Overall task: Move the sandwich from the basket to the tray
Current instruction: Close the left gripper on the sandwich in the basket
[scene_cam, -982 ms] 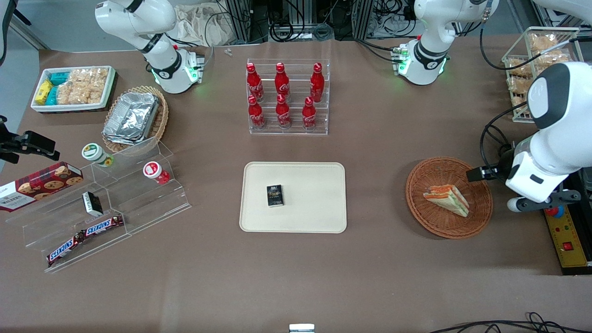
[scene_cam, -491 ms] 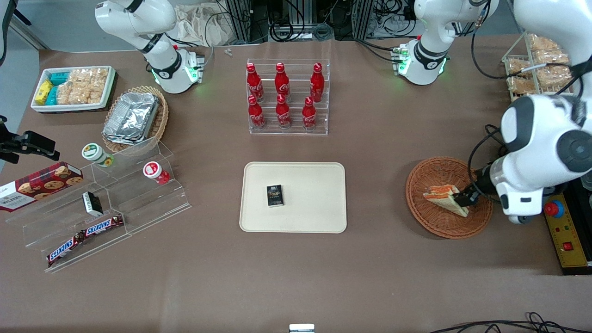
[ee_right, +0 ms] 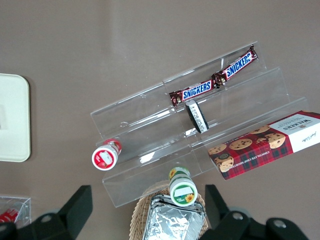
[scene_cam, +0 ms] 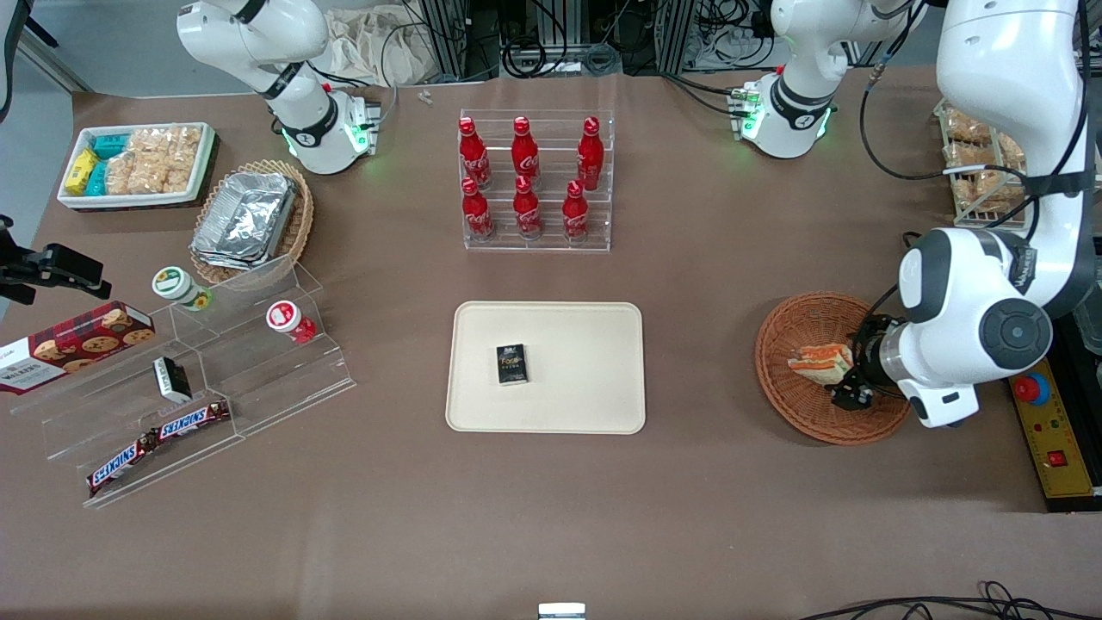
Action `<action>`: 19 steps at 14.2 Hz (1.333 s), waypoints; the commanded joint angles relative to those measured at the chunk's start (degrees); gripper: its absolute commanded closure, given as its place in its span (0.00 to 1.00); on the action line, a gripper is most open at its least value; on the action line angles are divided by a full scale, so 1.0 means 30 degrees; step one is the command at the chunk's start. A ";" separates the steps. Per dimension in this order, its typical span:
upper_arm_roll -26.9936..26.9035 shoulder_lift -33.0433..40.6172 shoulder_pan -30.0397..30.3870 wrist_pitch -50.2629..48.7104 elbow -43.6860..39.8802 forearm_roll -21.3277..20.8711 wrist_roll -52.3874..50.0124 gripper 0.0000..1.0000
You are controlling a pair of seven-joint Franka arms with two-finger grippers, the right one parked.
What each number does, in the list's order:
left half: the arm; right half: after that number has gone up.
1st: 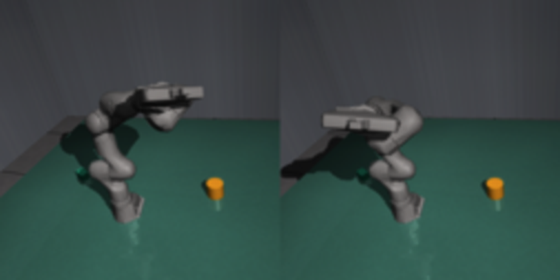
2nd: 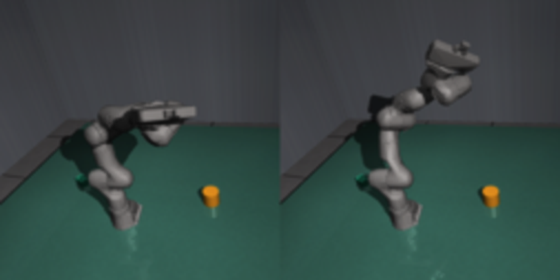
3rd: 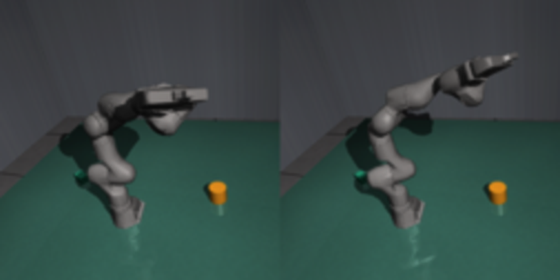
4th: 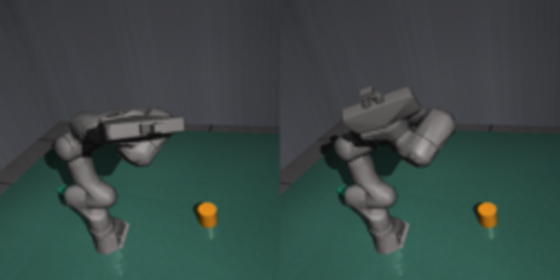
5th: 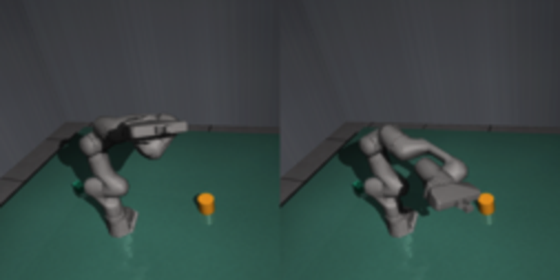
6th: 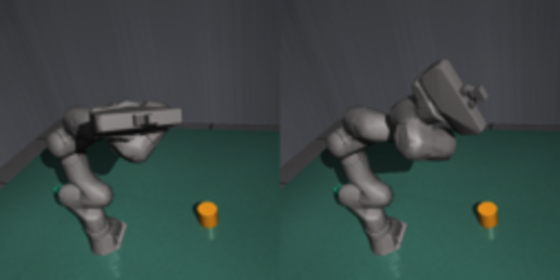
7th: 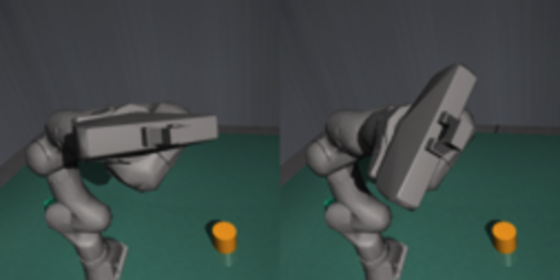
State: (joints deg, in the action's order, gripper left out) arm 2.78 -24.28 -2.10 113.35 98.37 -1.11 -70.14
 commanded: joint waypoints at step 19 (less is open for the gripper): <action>-0.0633 -0.0696 0.0115 0.2671 0.2511 -0.1065 -0.0967 0.00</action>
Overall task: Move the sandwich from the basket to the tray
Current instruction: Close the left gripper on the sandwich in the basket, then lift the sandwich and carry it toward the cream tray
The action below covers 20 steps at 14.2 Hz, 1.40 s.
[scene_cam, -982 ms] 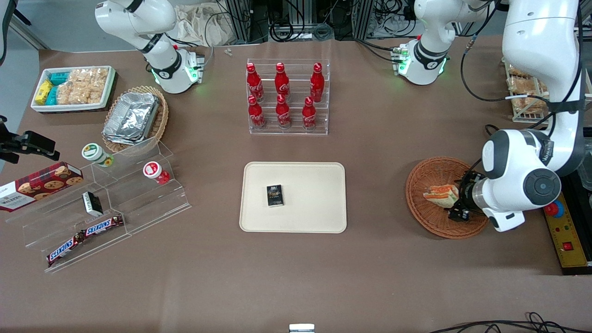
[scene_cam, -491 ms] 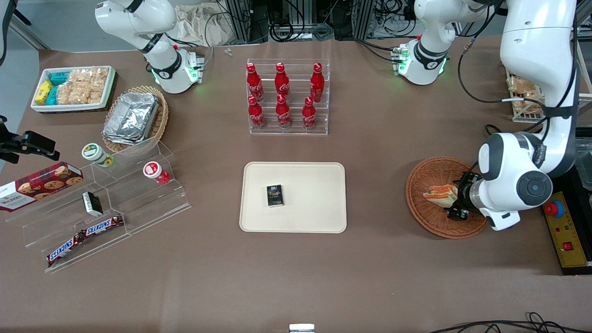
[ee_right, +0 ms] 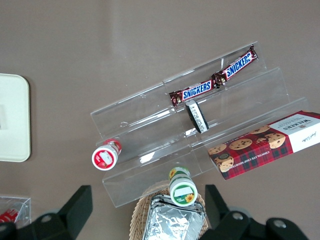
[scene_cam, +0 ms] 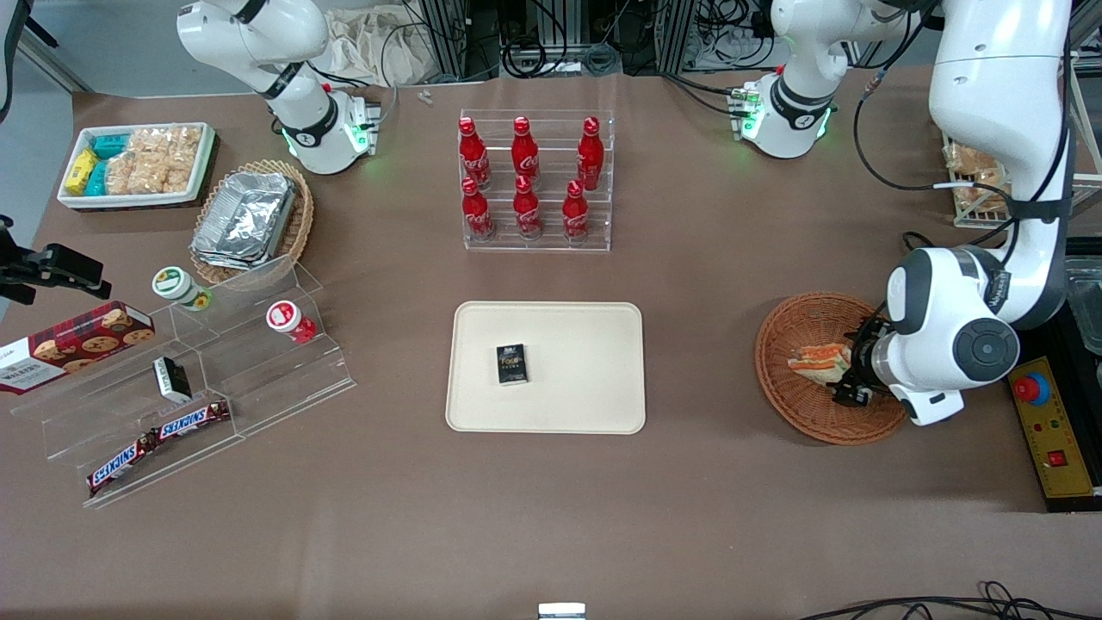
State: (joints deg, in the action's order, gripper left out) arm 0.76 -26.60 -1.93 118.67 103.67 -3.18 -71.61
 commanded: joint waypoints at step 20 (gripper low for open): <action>0.0187 0.1190 -0.0265 -0.3366 -0.1970 -0.0727 0.1865 1.00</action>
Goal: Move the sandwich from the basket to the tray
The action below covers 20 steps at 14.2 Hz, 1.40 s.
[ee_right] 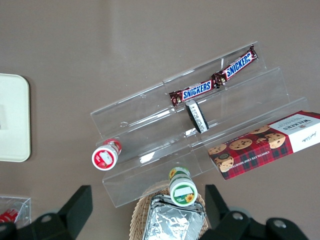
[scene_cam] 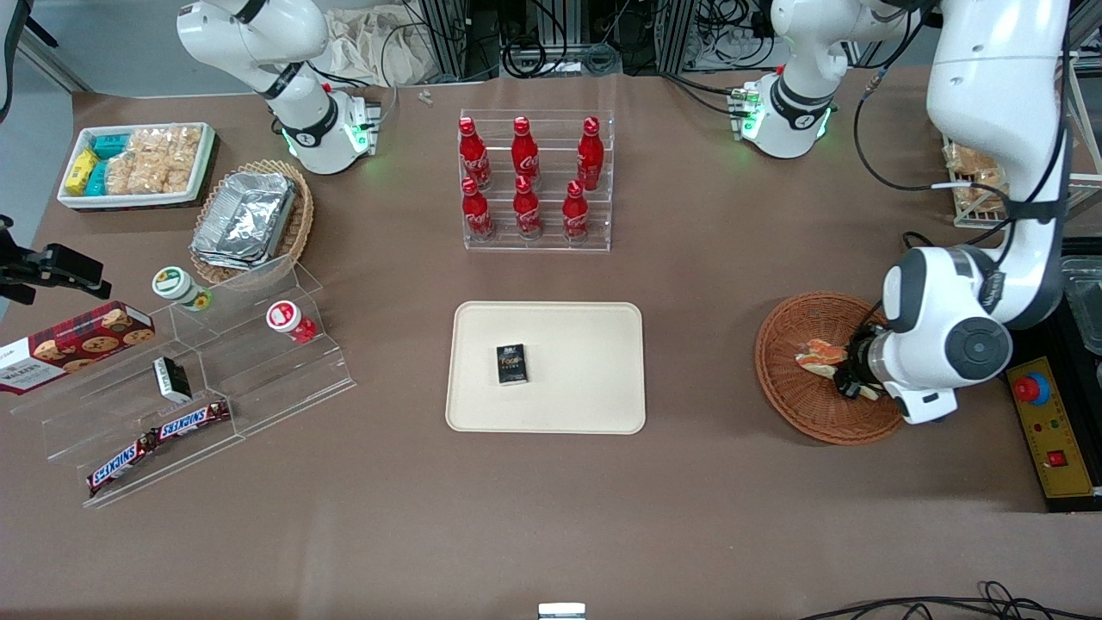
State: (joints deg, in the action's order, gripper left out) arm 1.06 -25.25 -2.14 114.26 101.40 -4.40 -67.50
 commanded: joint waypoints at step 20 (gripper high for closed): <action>0.9082 -0.7314 -0.4439 -0.2440 -0.9543 -0.4214 0.5417 1.00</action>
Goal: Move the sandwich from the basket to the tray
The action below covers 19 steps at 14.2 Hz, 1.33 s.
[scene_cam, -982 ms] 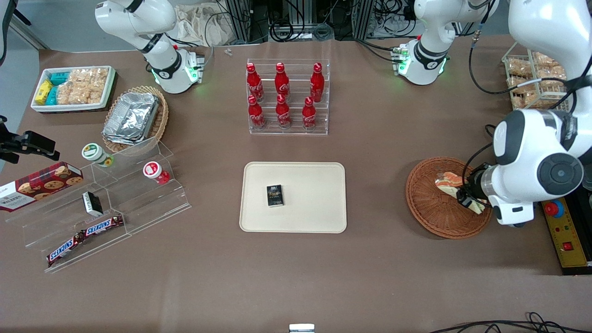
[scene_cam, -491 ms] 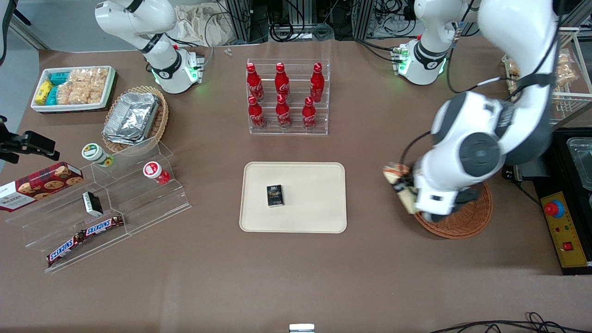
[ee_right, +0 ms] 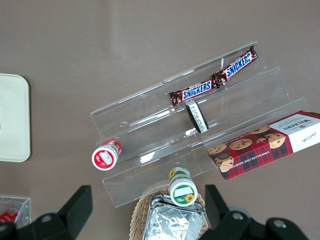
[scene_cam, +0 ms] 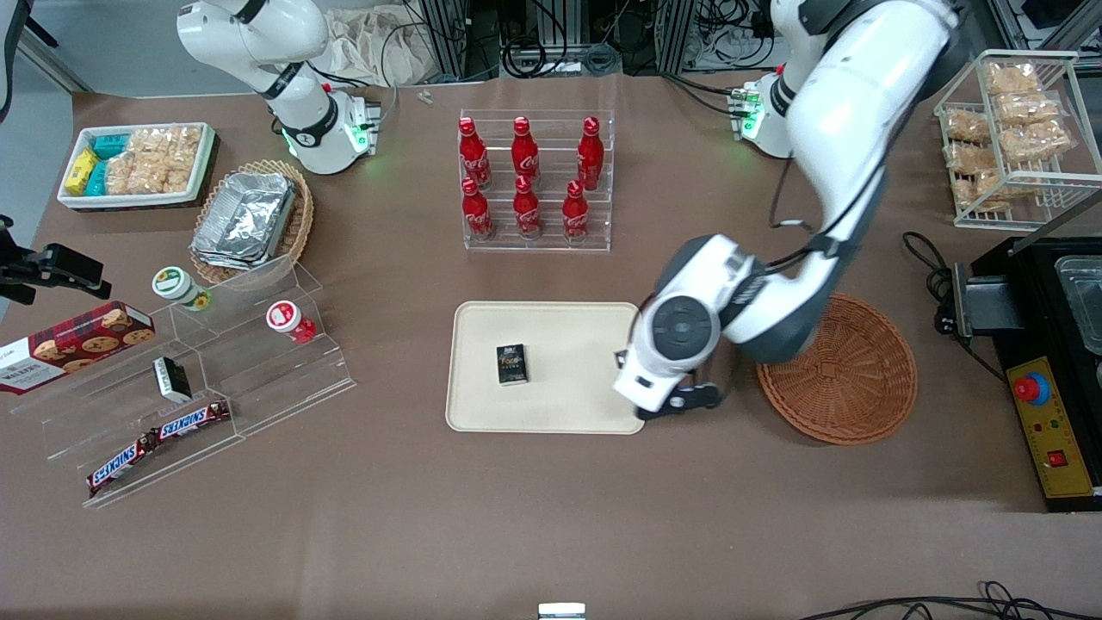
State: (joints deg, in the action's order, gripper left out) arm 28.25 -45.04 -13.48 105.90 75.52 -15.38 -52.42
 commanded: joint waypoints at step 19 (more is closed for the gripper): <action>-0.0014 0.4071 0.1004 -0.2190 0.1009 -0.0381 0.3205 0.00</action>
State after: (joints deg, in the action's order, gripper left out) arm 28.07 -41.07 -12.73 102.18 73.03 -16.50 -43.46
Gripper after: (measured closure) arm 0.000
